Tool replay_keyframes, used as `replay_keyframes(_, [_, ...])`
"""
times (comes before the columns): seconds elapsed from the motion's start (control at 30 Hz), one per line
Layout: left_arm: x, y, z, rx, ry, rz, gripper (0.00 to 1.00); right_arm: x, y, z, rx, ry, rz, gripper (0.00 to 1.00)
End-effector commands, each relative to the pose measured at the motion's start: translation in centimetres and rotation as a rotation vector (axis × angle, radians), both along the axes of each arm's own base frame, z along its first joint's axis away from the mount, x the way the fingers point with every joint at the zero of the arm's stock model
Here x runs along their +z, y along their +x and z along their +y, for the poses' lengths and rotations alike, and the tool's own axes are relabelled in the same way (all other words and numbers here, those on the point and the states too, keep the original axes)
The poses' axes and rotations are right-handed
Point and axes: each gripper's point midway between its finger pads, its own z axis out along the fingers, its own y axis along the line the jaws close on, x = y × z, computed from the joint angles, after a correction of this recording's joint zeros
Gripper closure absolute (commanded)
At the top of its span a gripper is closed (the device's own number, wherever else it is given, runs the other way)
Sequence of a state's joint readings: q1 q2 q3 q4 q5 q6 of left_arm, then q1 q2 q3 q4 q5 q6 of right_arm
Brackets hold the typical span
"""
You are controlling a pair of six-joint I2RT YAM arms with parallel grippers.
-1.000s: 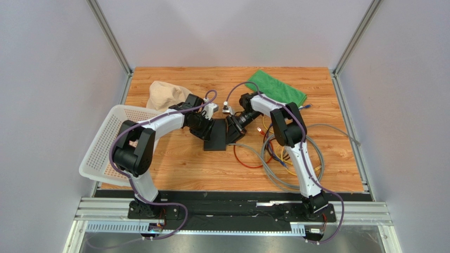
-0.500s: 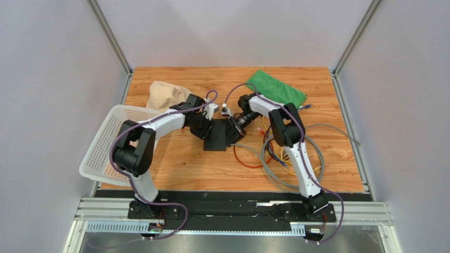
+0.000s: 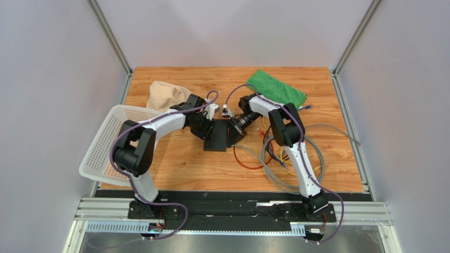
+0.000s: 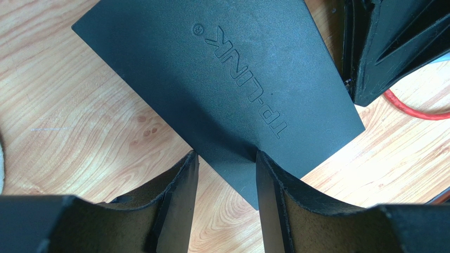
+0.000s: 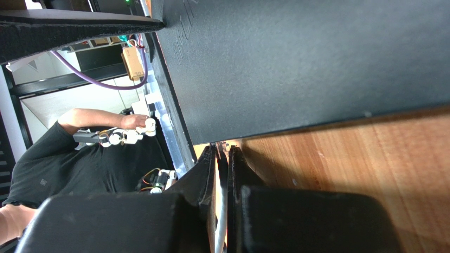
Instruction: Pull the plug from the switch port
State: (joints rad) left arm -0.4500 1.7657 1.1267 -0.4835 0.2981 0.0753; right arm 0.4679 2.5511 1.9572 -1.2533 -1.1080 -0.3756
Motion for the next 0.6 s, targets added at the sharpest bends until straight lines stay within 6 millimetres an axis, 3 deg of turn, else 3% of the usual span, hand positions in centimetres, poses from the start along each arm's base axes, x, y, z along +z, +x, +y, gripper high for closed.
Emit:
replay_keyframes(0.0, [-2.0, -0.9, 0.3, -0.044, 0.063, 0.031, 0.48, -4.9, 0.1, -1.4, 0.059, -0.110, -0.089, 1.00])
replay_keyframes(0.57, [-1.8, -0.9, 0.2, -0.051, 0.062, 0.019, 0.48, -5.6, -0.7, -2.7, 0.059, -0.137, -0.090, 1.00])
